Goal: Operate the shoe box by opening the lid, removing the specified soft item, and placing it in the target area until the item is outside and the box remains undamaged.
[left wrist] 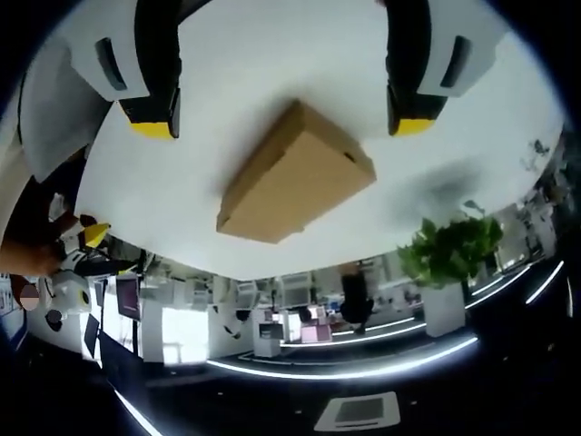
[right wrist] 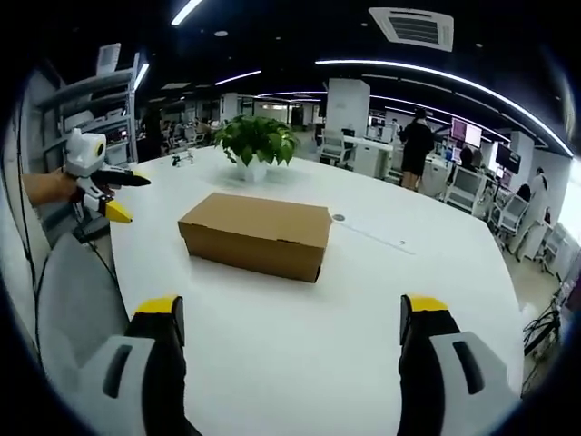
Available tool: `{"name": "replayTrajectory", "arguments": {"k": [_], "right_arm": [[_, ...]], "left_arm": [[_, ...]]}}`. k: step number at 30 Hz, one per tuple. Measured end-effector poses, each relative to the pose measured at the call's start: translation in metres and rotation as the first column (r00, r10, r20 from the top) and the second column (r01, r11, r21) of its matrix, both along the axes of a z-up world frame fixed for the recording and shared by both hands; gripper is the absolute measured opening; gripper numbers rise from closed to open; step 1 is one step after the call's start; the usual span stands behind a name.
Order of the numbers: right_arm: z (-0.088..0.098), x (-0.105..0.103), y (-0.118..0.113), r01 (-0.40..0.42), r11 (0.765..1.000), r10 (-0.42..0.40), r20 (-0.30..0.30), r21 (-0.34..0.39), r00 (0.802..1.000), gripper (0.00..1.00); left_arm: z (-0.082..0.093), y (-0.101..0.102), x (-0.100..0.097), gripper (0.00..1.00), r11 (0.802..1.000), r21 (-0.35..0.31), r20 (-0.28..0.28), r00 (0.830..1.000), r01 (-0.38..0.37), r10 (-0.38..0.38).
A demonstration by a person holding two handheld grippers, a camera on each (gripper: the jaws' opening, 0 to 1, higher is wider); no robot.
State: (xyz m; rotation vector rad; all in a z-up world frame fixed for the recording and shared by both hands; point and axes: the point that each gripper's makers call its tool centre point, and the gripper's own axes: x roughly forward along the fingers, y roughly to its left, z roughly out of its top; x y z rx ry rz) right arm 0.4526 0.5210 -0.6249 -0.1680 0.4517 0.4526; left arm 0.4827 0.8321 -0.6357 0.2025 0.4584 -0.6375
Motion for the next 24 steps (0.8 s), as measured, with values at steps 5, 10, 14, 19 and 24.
{"name": "replayTrajectory", "arguments": {"k": [5, 10, 14, 19, 24], "right_arm": [[-0.003, 0.011, 0.001, -0.030, 1.000, 0.030, 0.000, -0.006, 1.000, 0.92], [-0.006, 0.023, 0.001, -0.061, 0.998, 0.061, 0.006, -0.012, 0.998, 0.89], [-0.009, 0.033, 0.003, -0.094, 0.995, 0.094, 0.003, -0.018, 0.996, 0.88], [-0.012, 0.046, 0.006, -0.129, 0.992, 0.129, 0.009, -0.001, 0.992, 0.86], [-0.014, 0.059, 0.010, -0.166, 0.986, 0.166, 0.014, 0.022, 0.986, 0.85]], "left_arm": [[-0.003, 0.002, 0.006, 0.94, 0.999, -0.005, -0.005, 0.999, -0.032, 0.032], [-0.006, 0.002, 0.011, 0.93, 0.999, -0.007, -0.010, 0.999, -0.053, 0.053], [-0.008, 0.002, 0.016, 0.92, 0.998, -0.007, -0.005, 0.998, -0.067, 0.067], [-0.013, 0.001, 0.021, 0.91, 0.997, -0.009, -0.016, 0.997, -0.077, 0.077], [-0.020, -0.002, 0.025, 0.88, 0.996, -0.009, -0.029, 0.995, -0.091, 0.091]]}}
